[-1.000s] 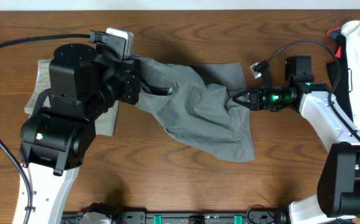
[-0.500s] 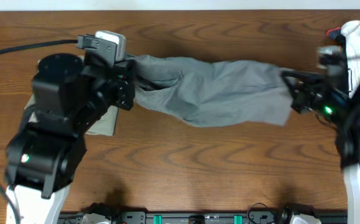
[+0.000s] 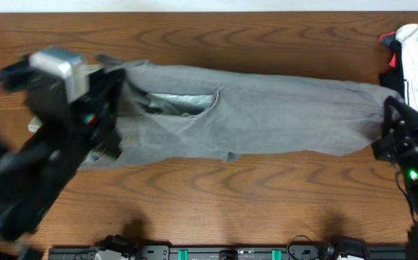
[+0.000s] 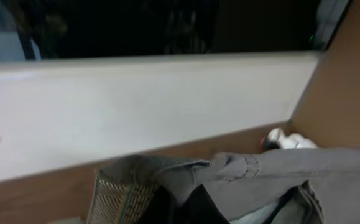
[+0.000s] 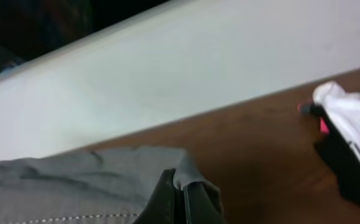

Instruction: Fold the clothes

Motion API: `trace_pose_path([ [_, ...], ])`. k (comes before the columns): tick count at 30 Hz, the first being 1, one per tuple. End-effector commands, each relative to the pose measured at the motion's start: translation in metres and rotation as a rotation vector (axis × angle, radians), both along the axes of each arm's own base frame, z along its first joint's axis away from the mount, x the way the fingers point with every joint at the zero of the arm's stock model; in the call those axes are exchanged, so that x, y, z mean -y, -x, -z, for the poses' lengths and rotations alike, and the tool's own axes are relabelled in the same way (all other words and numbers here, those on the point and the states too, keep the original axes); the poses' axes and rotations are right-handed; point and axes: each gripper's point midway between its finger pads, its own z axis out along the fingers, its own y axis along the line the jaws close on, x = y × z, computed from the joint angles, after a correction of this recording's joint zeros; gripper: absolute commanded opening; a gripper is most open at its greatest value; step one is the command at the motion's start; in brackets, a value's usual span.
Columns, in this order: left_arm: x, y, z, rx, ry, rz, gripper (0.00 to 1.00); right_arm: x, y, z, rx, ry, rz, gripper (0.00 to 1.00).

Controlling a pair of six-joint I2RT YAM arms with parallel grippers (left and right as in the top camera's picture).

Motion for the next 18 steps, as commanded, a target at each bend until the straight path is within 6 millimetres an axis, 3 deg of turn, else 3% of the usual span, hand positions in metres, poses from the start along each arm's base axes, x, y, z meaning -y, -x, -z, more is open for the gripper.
trace_pose_path([
  [1, -0.012, 0.028, -0.036, 0.093, 0.054, -0.025, 0.06, 0.014, 0.019, -0.042, 0.076, 0.011, 0.103, 0.01],
  [12, -0.004, 0.073, -0.104, 0.309, 0.146, 0.095, 0.06, 0.034, 0.069, -0.124, 0.185, 0.073, 0.276, 0.01],
  [16, -0.006, 0.077, -0.114, 0.349, 0.154, 0.094, 0.06, 0.040, 0.086, -0.156, 0.250, 0.110, 0.329, 0.01],
  [18, -0.005, 0.068, -0.108, 0.328, 0.138, 0.085, 0.06, 0.042, 0.092, -0.168, 0.269, 0.126, 0.349, 0.01],
])
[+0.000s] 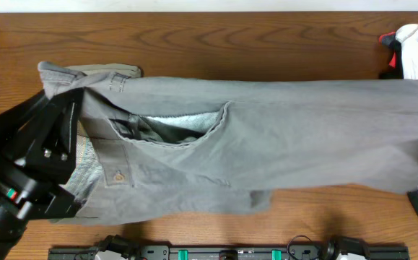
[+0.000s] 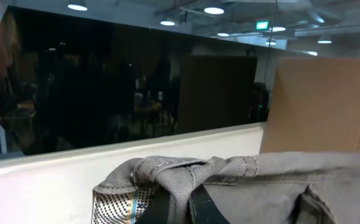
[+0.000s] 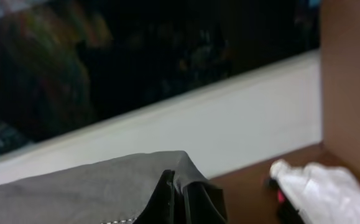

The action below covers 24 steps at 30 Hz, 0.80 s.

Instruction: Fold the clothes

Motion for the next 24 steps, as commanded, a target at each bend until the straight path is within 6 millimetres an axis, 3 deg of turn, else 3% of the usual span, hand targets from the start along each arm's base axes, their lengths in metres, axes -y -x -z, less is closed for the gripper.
trace_pose_path([
  [1, -0.004, -0.010, -0.003, -0.006, 0.004, -0.040, 0.06, 0.023, 0.008, -0.016, 0.015, 0.034, 0.147, 0.01],
  [4, -0.003, -0.046, 0.022, -0.116, -0.040, -0.091, 0.06, 0.026, -0.004, -0.009, -0.032, 0.027, 0.145, 0.01],
  [8, 0.004, -0.111, 0.065, -0.278, -0.120, -0.152, 0.06, 0.035, -0.045, 0.025, -0.196, 0.003, 0.141, 0.01],
  [12, 0.022, -0.186, 0.119, -0.429, -0.220, -0.162, 0.06, 0.037, -0.107, 0.073, -0.405, -0.031, 0.071, 0.01],
  [17, 0.050, -0.298, 0.208, -0.567, -0.332, -0.161, 0.07, 0.044, -0.217, 0.141, -0.591, -0.069, -0.037, 0.05],
  [19, 0.051, -0.345, 0.241, -0.580, -0.350, -0.226, 0.17, 0.054, -0.268, 0.164, -0.597, -0.047, -0.052, 0.28],
  [20, 0.044, -0.370, 0.259, -0.587, -0.357, -0.292, 0.29, 0.059, -0.296, 0.179, -0.599, -0.027, -0.064, 0.34],
  [21, 0.038, -0.386, 0.274, -0.604, -0.351, -0.346, 0.49, 0.062, -0.311, 0.191, -0.609, -0.026, -0.078, 0.42],
  [22, 0.031, -0.397, 0.290, -0.628, -0.351, -0.384, 0.62, 0.064, -0.320, 0.204, -0.629, -0.021, -0.099, 0.60],
  [24, 0.018, -0.401, 0.307, -0.675, -0.375, -0.427, 0.70, 0.068, -0.325, 0.228, -0.695, -0.028, -0.133, 0.70],
])
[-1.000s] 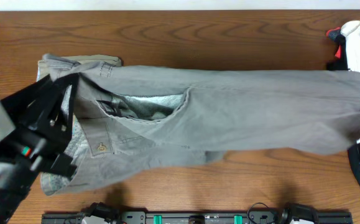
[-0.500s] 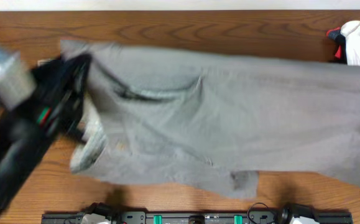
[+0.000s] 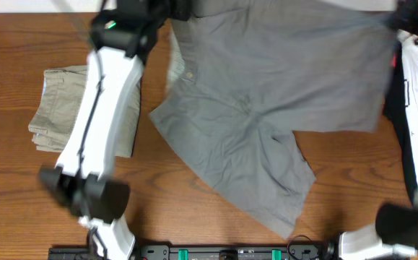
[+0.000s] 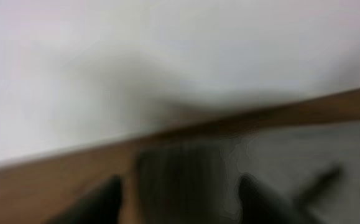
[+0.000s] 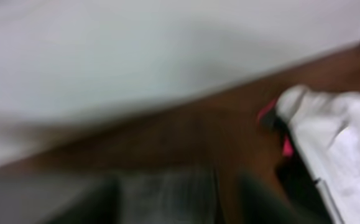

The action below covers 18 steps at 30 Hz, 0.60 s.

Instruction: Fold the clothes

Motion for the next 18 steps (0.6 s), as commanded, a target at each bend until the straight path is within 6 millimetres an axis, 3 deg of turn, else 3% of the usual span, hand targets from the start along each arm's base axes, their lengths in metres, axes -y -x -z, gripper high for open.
trace_pose_path([
  [1, -0.042, -0.005, 0.004, -0.011, -0.080, -0.149, 0.75, 0.011, 0.004, 0.015, -0.053, 0.002, -0.049, 0.72],
  [3, -0.054, 0.004, 0.006, -0.044, -0.107, -0.157, 0.79, 0.022, 0.013, 0.023, -0.095, 0.012, -0.041, 0.73],
  [6, -0.071, 0.024, 0.001, -0.090, -0.131, -0.170, 0.82, 0.036, 0.032, 0.021, -0.127, 0.012, -0.016, 0.76],
  [7, -0.077, 0.033, -0.001, -0.108, -0.137, -0.176, 0.87, 0.038, 0.040, 0.019, -0.135, 0.010, -0.014, 0.77],
  [10, -0.091, 0.063, -0.005, -0.174, -0.153, -0.190, 0.94, 0.032, 0.059, 0.013, -0.157, 0.001, -0.042, 0.79],
  [13, -0.098, 0.092, -0.006, -0.243, -0.170, -0.189, 0.94, 0.022, 0.077, 0.013, -0.198, -0.017, -0.062, 0.81],
  [18, -0.101, 0.129, -0.003, -0.335, -0.181, -0.170, 0.94, 0.010, 0.109, 0.037, -0.355, -0.080, -0.067, 0.83],
])
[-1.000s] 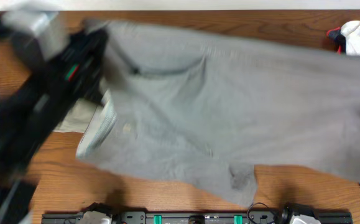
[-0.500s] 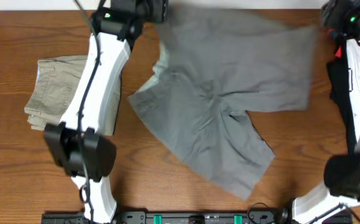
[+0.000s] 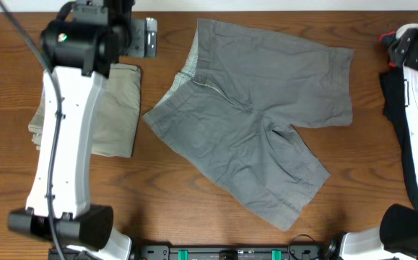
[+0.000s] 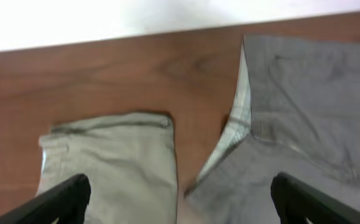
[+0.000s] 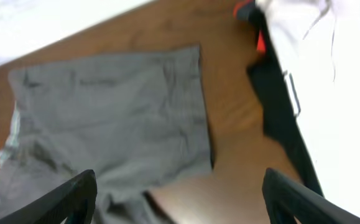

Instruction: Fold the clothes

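Observation:
Grey shorts (image 3: 255, 123) lie spread flat in the middle of the table, waistband toward the upper left and both legs pointing right. They also show in both wrist views, the shorts (image 4: 304, 93) on the right of one and the shorts (image 5: 105, 112) on the left of the other. My left gripper (image 3: 142, 37) hangs open above the table's far left, between the shorts and a folded khaki garment (image 3: 93, 108). My right gripper (image 3: 411, 47) is open at the far right edge, beside the shorts' upper leg. Neither holds anything.
The folded khaki garment (image 4: 111, 162) rests left of the shorts, under my white left arm (image 3: 64, 144). A pile of white and black clothes with a red bit lies along the right edge, the same pile (image 5: 316, 74) showing in the right wrist view.
Both grippers held the shorts up at the far edge, the cloth hanging toward the front. Now the shorts lie flat on the table and both grippers are open and off the cloth.
The shorts first lay as a long strip across the table, a gripper shut on each end. They were then lifted and stretched wide, then held at the far edge. Now they lie spread flat and released.

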Motion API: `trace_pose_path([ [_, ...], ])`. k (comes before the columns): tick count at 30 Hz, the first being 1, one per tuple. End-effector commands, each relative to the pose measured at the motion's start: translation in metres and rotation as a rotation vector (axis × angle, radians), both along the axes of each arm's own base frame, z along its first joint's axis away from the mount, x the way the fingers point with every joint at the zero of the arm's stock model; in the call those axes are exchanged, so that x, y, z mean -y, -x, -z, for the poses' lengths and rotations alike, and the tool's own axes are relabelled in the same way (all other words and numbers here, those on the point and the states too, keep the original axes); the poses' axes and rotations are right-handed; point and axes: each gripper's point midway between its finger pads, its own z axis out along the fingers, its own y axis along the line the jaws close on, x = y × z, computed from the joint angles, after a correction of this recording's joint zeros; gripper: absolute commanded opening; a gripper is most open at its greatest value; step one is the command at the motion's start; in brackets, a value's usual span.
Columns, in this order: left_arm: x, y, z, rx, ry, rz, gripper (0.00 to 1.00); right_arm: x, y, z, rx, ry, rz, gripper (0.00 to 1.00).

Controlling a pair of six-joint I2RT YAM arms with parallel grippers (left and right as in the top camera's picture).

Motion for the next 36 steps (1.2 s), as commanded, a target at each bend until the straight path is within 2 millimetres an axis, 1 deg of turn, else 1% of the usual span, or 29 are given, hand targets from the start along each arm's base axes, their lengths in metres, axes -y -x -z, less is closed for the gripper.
trace_pose_path([
  [1, 0.000, 0.014, 0.007, -0.063, -0.003, 0.013, 0.94, -0.009, 0.011, 0.014, -0.077, -0.032, -0.033, 0.83],
  [3, 0.001, 0.029, 0.017, -0.135, -0.002, 0.021, 0.93, -0.012, 0.021, 0.025, -0.139, -0.056, -0.033, 0.81],
  [5, 0.001, 0.041, 0.025, -0.195, 0.004, 0.025, 0.88, -0.017, 0.028, 0.030, -0.170, -0.072, -0.057, 0.79],
  [7, 0.000, 0.058, 0.029, -0.252, 0.002, 0.030, 0.88, -0.031, 0.032, 0.028, -0.163, -0.104, -0.149, 0.76],
  [8, -0.002, 0.068, 0.028, -0.274, 0.000, 0.030, 0.88, -0.039, 0.035, 0.026, -0.155, -0.126, -0.187, 0.77],
  [9, -0.003, 0.078, 0.024, -0.284, 0.000, 0.027, 0.87, -0.046, 0.039, 0.021, -0.143, -0.146, -0.216, 0.77],
  [11, -0.006, 0.096, 0.014, -0.278, 0.001, 0.027, 0.87, -0.049, 0.046, 0.013, -0.128, -0.142, -0.222, 0.78],
  [13, -0.009, 0.116, -0.001, -0.253, 0.005, 0.027, 0.87, -0.052, 0.055, 0.000, -0.093, -0.126, -0.224, 0.80],
  [15, -0.011, 0.131, -0.015, -0.210, 0.019, 0.017, 0.87, -0.056, 0.063, -0.012, -0.060, -0.109, -0.227, 0.83],
  [17, -0.014, 0.145, -0.028, -0.164, 0.034, 0.006, 0.87, -0.060, 0.074, -0.018, -0.053, -0.108, -0.222, 0.85],
  [19, -0.016, 0.158, -0.034, -0.142, 0.047, -0.006, 0.87, -0.064, 0.084, -0.019, -0.073, -0.122, -0.214, 0.85],
  [21, -0.018, 0.170, -0.034, -0.142, 0.048, -0.007, 0.87, -0.068, 0.094, -0.011, -0.121, -0.148, -0.208, 0.85],
  [24, -0.019, 0.179, -0.022, -0.167, 0.051, -0.018, 0.87, -0.073, 0.102, 0.011, -0.202, -0.184, -0.214, 0.85],
  [26, -0.019, 0.179, -0.006, -0.200, 0.056, -0.032, 0.87, -0.078, 0.104, 0.035, -0.269, -0.215, -0.214, 0.85],
  [29, -0.011, 0.172, 0.030, -0.277, 0.078, -0.015, 0.87, -0.086, 0.103, 0.086, -0.357, -0.252, -0.212, 0.85],
  [32, -0.001, 0.159, 0.074, -0.347, 0.106, 0.004, 0.87, -0.095, 0.099, 0.140, -0.413, -0.284, -0.198, 0.84],
  [34, 0.004, 0.153, 0.098, -0.385, 0.120, 0.012, 0.87, -0.104, 0.102, 0.174, -0.456, -0.301, -0.193, 0.81],
  [35, 0.006, 0.149, 0.114, -0.413, 0.125, 0.015, 0.87, -0.110, 0.107, 0.196, -0.488, -0.311, -0.194, 0.80],
  [36, 0.008, 0.147, 0.123, -0.430, 0.128, 0.016, 0.87, -0.114, 0.110, 0.209, -0.511, -0.311, -0.193, 0.79],
])
